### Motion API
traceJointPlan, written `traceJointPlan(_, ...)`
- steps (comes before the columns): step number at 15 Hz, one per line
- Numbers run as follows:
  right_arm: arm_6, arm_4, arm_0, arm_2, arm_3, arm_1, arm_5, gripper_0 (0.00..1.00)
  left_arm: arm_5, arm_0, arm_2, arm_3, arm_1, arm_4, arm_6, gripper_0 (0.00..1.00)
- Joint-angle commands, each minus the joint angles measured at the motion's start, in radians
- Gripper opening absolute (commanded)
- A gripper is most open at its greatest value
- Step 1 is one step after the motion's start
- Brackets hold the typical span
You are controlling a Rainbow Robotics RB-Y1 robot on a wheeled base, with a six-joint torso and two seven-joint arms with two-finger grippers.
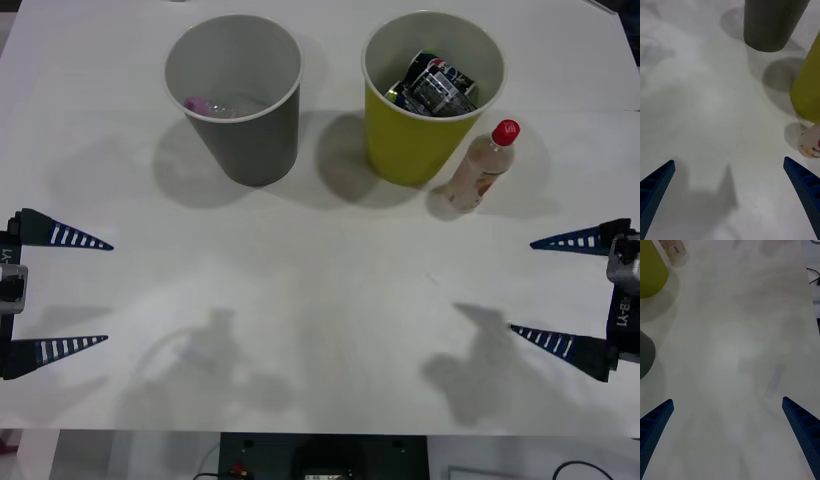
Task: Put the can into the green bin and the plastic bottle into the gray bin
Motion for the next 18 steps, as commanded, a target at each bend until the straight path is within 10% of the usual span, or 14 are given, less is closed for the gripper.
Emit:
traceJointPlan(1,-0.004,-0.081,0.007,0.098,-0.003,-0.054,0.171,1.00,0.000,0.000,0.000,0.000,0.000,0.000,0.000,1.00)
traceJointPlan(12,-0.030,-0.271,-0.245,0.690,-0.065,-0.210,0.925,1.00,0.000,0.000,0.000,0.000,0.000,0.000,0.000,1.00)
traceJointPlan(18,-0.248,-0.132,-0.524,1.115,-0.022,-0.198,1.282,1.00,0.000,0.000,0.000,0.000,0.000,0.000,0.000,1.00)
